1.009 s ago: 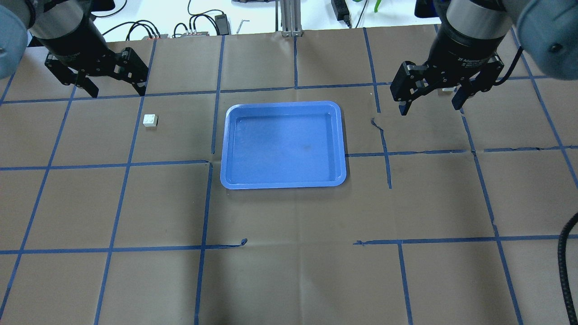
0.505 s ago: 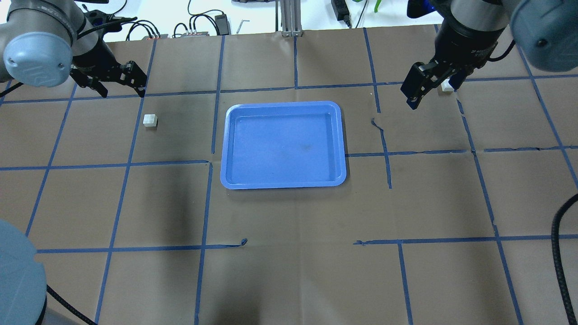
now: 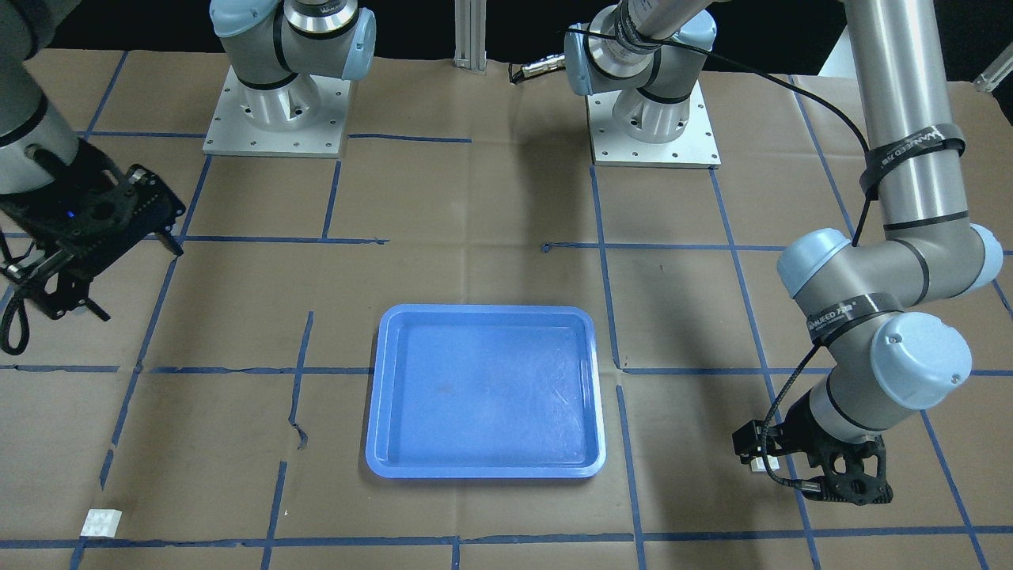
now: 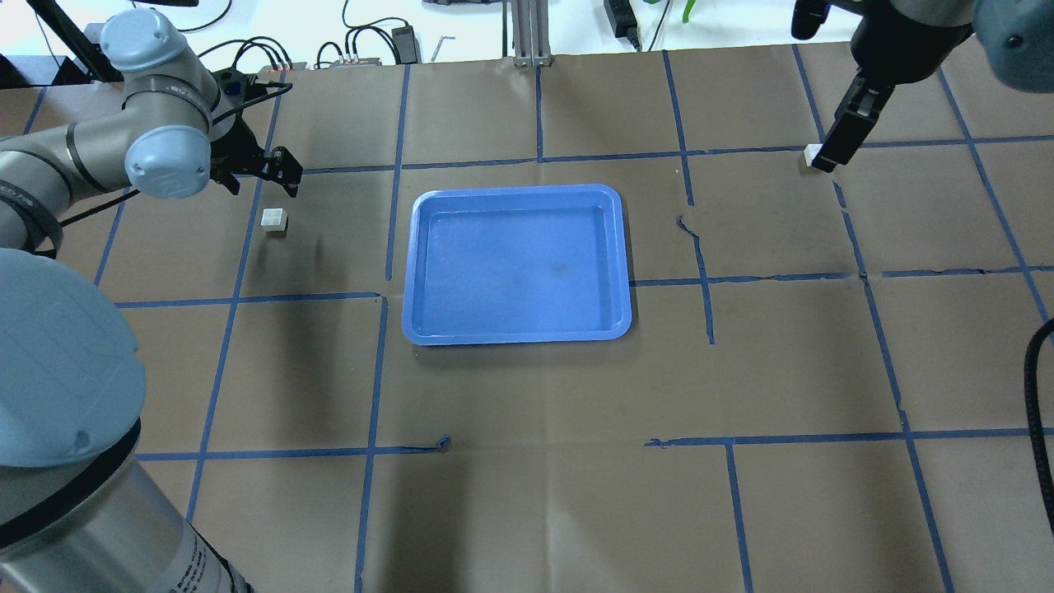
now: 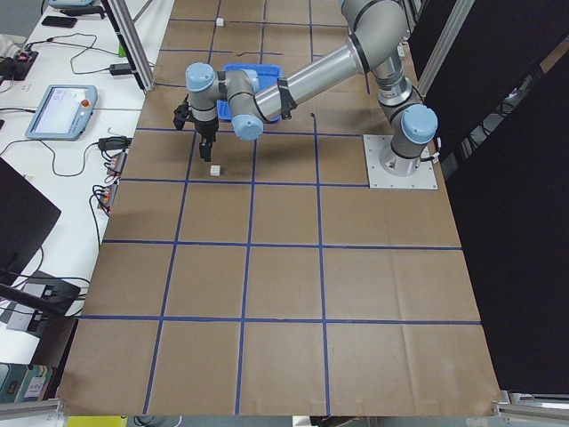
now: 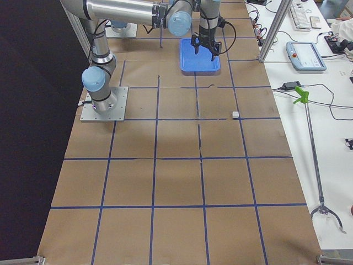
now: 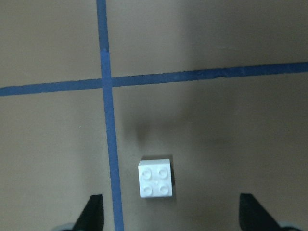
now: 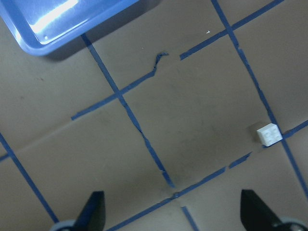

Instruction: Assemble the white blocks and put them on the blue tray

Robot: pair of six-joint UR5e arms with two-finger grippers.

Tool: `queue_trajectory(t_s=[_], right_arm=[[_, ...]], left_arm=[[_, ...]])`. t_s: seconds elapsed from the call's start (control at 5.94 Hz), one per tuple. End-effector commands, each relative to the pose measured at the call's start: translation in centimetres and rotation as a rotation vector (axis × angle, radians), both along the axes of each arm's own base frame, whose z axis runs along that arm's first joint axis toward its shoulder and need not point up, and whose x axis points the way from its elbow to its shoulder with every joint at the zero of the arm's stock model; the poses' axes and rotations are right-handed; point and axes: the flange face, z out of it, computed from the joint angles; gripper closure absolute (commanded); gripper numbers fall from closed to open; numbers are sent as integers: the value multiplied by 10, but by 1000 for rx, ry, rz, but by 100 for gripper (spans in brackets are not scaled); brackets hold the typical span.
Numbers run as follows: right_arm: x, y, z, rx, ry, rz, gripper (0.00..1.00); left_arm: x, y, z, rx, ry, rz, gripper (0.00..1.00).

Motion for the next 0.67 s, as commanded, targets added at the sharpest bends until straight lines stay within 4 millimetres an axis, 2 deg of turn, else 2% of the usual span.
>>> queue_trajectory(t_s=[0.0,0.17,0.5], right_arm=[[-83,-77,-2,-39,39,305,0],[-121,-112,-22,-27,34,388,1],[-157,-133,-85,4,-149,398,1]], left_arm=[[1,-1,-34,31,0,-5,2],[7,1,-38,40,2,1,4],[18,3,-37,47,4,14,42]])
